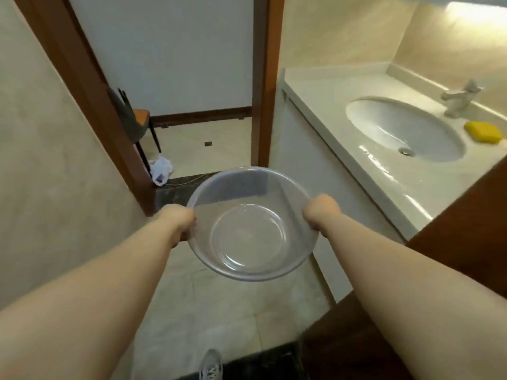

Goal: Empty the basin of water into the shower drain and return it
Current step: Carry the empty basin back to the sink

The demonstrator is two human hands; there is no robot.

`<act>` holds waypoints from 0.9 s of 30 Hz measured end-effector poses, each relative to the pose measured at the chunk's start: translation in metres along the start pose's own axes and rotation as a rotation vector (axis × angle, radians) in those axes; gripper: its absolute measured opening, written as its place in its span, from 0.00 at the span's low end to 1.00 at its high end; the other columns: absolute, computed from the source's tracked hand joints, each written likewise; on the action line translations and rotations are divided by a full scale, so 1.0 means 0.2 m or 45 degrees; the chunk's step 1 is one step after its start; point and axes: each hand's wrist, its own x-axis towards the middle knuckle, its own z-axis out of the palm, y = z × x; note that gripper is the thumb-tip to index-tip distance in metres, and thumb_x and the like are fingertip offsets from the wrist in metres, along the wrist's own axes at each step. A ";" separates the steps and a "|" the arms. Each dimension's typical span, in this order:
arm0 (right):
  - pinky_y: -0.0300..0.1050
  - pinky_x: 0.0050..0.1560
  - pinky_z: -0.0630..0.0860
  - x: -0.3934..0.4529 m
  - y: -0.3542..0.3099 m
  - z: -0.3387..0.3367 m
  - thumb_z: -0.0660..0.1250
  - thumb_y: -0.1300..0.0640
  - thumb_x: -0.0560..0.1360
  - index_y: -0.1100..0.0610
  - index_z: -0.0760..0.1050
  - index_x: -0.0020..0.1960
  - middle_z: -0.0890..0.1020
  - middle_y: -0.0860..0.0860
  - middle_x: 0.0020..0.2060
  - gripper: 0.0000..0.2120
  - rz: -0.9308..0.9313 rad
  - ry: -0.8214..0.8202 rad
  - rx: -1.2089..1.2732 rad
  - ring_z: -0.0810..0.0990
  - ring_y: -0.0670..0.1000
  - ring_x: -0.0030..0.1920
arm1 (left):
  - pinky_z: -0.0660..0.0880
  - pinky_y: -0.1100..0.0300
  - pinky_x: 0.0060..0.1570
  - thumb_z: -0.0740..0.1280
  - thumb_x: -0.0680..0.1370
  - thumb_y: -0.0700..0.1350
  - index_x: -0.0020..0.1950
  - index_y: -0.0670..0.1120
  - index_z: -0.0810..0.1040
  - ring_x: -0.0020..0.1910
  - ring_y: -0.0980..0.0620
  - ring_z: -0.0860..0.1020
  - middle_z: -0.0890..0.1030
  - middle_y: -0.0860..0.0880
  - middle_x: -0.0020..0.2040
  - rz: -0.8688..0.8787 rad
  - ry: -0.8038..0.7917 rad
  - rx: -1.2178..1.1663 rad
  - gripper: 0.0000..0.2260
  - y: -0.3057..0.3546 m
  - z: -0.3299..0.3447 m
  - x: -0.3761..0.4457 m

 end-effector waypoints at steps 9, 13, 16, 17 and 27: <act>0.42 0.39 0.69 0.67 -0.36 -0.44 0.59 0.62 0.73 0.63 0.76 0.50 0.79 0.63 0.49 0.10 0.168 0.398 0.269 0.79 0.62 0.49 | 0.78 0.54 0.41 0.64 0.78 0.43 0.49 0.42 0.77 0.42 0.46 0.80 0.79 0.42 0.44 0.400 -0.219 0.265 0.05 1.13 0.26 0.49; 0.40 0.29 0.65 1.00 -0.36 -0.70 0.57 0.64 0.70 0.62 0.71 0.38 0.77 0.59 0.37 0.05 0.296 0.516 0.349 0.75 0.59 0.38 | 0.80 0.48 0.54 0.65 0.78 0.45 0.46 0.45 0.78 0.46 0.46 0.82 0.82 0.44 0.45 0.509 -0.325 0.252 0.05 1.54 0.54 0.65; 0.39 0.28 0.65 1.22 -0.35 -0.88 0.56 0.65 0.69 0.62 0.71 0.36 0.76 0.57 0.32 0.06 0.344 0.588 0.428 0.73 0.55 0.30 | 0.81 0.48 0.51 0.66 0.76 0.45 0.43 0.49 0.76 0.46 0.46 0.82 0.82 0.45 0.47 0.553 -0.349 0.223 0.02 1.80 0.76 0.75; 0.39 0.27 0.65 1.30 -0.34 -0.95 0.56 0.65 0.69 0.63 0.71 0.37 0.76 0.57 0.31 0.06 0.367 0.611 0.458 0.72 0.54 0.29 | 0.81 0.48 0.49 0.67 0.76 0.45 0.45 0.49 0.76 0.47 0.46 0.82 0.82 0.44 0.49 0.565 -0.369 0.230 0.01 1.90 0.85 0.79; 0.41 0.27 0.66 1.80 -0.13 -1.30 0.58 0.62 0.73 0.60 0.69 0.35 0.74 0.56 0.30 0.09 0.660 0.763 0.481 0.72 0.54 0.29 | 0.78 0.54 0.38 0.64 0.77 0.39 0.55 0.40 0.76 0.47 0.44 0.79 0.80 0.40 0.52 0.642 -0.707 0.303 0.08 2.51 1.61 1.02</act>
